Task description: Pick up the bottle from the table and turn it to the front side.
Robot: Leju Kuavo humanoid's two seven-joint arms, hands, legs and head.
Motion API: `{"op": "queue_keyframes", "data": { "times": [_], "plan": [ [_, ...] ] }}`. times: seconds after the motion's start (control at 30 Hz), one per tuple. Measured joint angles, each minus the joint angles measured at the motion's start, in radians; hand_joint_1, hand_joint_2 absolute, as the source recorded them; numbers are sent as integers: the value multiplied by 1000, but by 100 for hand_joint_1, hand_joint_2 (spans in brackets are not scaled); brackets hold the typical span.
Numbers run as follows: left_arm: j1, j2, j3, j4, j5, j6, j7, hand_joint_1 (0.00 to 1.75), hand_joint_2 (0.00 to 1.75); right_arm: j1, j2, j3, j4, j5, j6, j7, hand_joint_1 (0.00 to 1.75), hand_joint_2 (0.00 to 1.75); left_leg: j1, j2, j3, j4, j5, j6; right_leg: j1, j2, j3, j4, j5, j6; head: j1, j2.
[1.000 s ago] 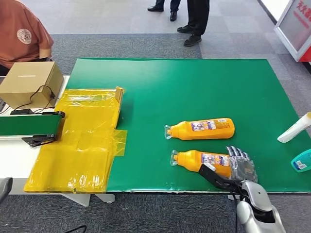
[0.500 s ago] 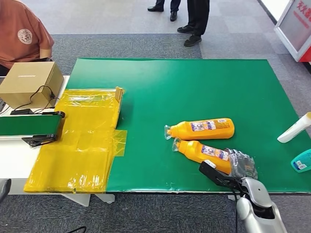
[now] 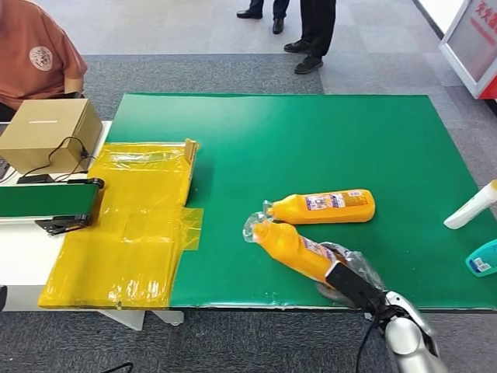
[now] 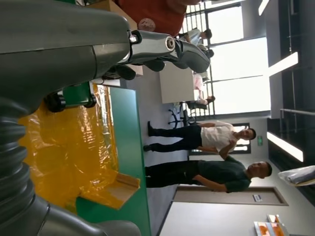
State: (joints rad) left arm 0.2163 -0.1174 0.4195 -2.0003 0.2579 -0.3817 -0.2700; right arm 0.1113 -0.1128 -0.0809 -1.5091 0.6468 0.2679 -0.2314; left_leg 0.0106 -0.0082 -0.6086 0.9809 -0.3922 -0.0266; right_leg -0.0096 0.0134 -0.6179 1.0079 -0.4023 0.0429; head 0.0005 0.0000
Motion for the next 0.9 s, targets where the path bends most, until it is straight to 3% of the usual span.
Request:
{"op": "queue_keyframes", "data": {
  "times": [0.27, 0.5, 0.77, 0.9],
  "plan": [
    [-30, 49, -29, 38, 24, 24, -8, 0, 175, 4, -73, 68, -64, -160, 8, -40, 175, 175, 0, 0, -2, 0, 0, 1, -1, 0, -2, 0, 0, 1, 0, 0],
    [-102, 74, -74, 99, 38, 50, 7, 0, 175, -86, -100, 134, -85, -245, 15, -73, 175, 175, 0, 0, -3, 0, 2, 1, -1, 0, -2, 0, 1, 1, 0, 0],
    [-222, 56, -200, 189, 48, 99, 58, 0, 175, -220, -20, 196, -52, -309, -37, -78, 175, 175, 0, 0, -4, 0, 5, 0, 0, 0, -4, 0, 4, 0, 0, 0],
    [-326, 41, -305, 280, 51, 91, 73, 0, 175, -300, 51, 208, 20, -314, -77, -95, 175, 175, 0, 0, -5, 0, 6, 1, 0, 0, -5, 1, 6, 1, 0, 0]
  ]
}}
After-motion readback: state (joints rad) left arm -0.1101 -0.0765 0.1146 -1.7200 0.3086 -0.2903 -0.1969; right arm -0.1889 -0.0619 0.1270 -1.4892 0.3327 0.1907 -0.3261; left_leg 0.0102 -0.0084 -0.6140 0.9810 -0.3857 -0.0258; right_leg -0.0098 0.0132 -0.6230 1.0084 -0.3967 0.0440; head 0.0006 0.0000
